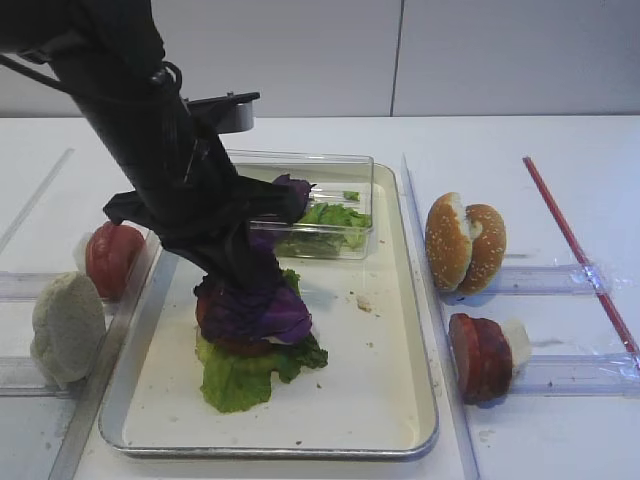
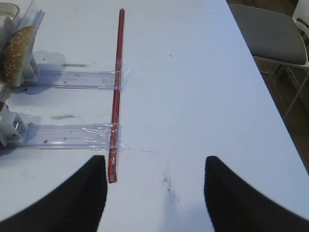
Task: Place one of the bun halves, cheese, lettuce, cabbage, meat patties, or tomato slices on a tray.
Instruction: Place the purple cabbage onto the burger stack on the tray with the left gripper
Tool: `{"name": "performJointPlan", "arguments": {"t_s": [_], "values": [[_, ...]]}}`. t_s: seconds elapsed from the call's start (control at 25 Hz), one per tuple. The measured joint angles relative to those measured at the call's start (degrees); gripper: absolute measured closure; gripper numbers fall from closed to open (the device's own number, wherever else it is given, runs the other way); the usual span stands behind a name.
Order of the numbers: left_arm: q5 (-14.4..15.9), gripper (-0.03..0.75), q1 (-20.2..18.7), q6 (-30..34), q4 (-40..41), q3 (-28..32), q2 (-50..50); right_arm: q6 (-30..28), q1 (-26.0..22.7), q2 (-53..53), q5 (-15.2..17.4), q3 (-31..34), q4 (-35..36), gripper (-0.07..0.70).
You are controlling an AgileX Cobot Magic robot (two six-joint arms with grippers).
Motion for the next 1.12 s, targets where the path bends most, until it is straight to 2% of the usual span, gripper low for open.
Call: {"name": "performJointPlan", "arguments": {"t_s": [0.16,0.48,0.6,0.88,0.96,1.12], "values": [[-1.0,0.668,0.0,1.2,-0.1,0.0,1.6,0.0,0.0,0.0,0.0,0.0,0.0,0.172],[-1.0,0.657,0.0,1.4,0.9,0.0,3.1,0.0,0.0,0.0,0.0,0.0,0.0,0.172],[-1.0,0.599,0.0,1.4,1.0,0.0,3.2,0.0,0.0,0.0,0.0,0.0,0.0,0.172],[-1.0,0.37,0.0,1.4,1.4,0.0,3.3,0.0,0.0,0.0,0.0,0.0,0.0,0.172],[-0.6,0.341,0.0,1.4,2.6,-0.3,3.3,0.0,0.0,0.0,0.0,0.0,0.0,0.172],[2.3,0.323,0.0,0.8,4.3,-2.8,3.4,0.0,0.0,0.0,0.0,0.0,0.0,0.172]]}}
